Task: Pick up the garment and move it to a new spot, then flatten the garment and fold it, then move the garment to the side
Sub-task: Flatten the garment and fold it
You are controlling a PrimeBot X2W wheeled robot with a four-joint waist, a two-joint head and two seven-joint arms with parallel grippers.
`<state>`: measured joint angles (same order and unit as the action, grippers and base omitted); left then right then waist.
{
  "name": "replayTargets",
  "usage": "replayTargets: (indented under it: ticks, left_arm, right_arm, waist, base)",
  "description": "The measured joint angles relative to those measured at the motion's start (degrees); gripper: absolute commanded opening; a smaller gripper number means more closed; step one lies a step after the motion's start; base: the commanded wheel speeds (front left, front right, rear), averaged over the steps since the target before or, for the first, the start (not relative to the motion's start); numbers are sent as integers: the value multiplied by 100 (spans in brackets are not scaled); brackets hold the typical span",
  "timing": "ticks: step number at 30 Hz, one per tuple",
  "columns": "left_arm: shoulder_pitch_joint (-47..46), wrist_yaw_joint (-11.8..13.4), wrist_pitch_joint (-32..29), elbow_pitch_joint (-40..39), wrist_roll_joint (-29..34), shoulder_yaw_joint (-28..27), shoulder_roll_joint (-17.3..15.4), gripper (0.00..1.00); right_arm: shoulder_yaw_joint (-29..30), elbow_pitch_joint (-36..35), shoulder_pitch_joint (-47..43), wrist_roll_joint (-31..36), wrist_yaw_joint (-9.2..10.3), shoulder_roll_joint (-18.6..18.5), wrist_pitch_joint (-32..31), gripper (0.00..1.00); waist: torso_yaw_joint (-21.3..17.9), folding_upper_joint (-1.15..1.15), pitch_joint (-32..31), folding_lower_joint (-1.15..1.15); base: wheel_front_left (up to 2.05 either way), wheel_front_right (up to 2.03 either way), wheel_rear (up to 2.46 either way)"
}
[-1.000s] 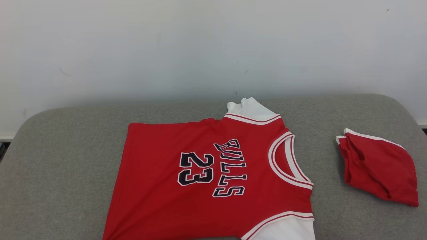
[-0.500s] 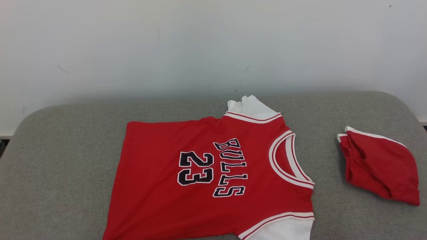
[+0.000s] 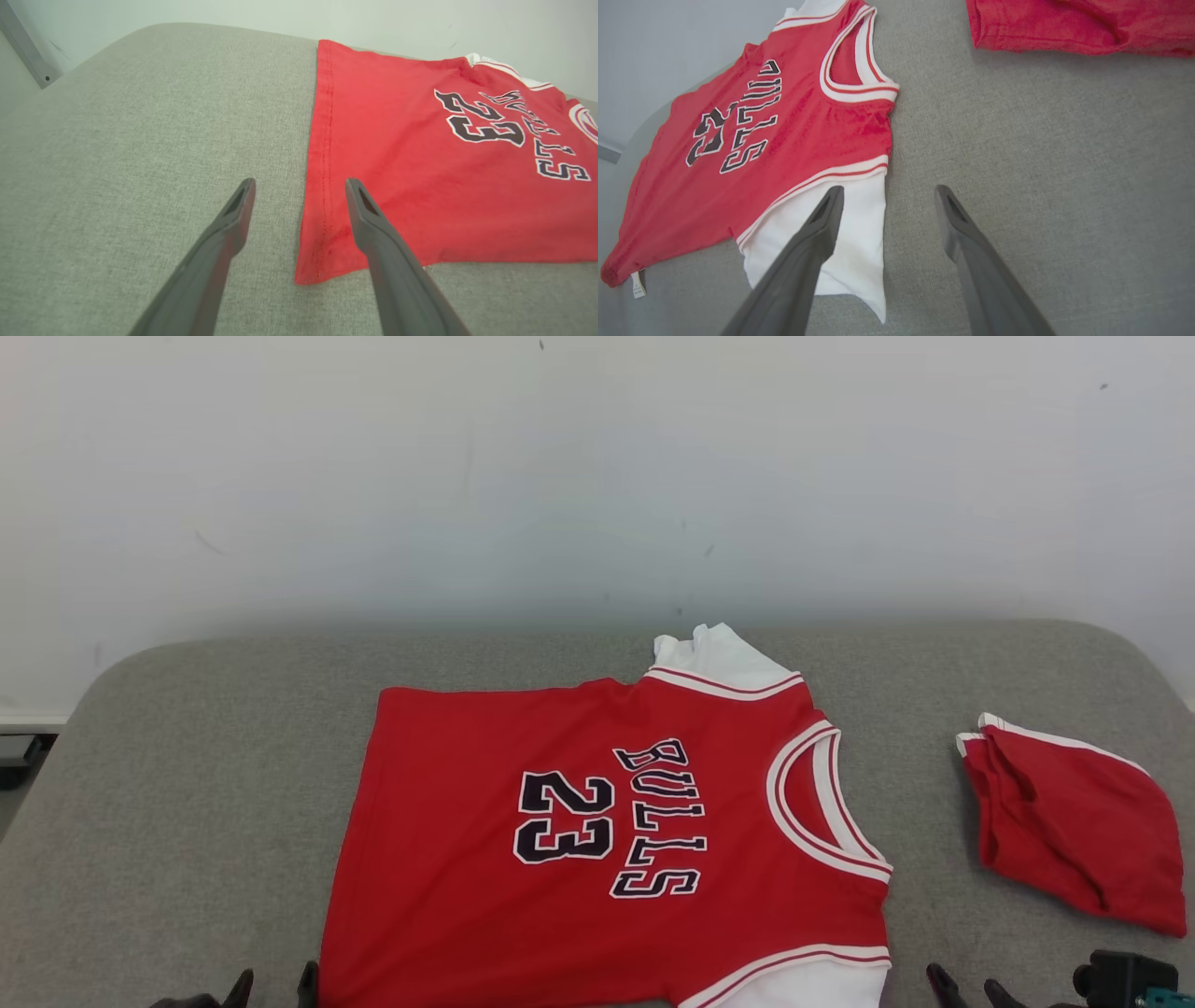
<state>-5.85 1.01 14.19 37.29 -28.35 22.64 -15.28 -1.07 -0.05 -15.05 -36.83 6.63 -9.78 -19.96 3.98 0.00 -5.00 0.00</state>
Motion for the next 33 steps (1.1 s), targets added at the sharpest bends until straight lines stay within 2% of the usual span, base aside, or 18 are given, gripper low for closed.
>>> replayTargets:
  ticks: [8,15,23,33]
  left_arm:
    - [84,159,8,-1205,231,-148,78,100]
    - [372,255,14,-1901,240,-285,55,100]
    - [498,303,13,-2330,229,-327,-80,100]
    - [600,353,-111,-2572,227,-342,-119,100]
  right_arm:
    - [213,-200,159,336,19,235,901,100]
    - [178,-238,162,772,37,227,1613,100]
    - [-30,-190,170,1168,-8,86,1952,100]
    - [-48,-58,159,1180,-58,100,2136,100]
  waist:
    - [259,0,-183,0]
    - [488,0,-412,0]
    - [594,0,-540,-1]
    - [559,1,-523,0]
  base:
    - [0,0,0]
    - [0,0,0]
    - [0,0,0]
    - [0,0,0]
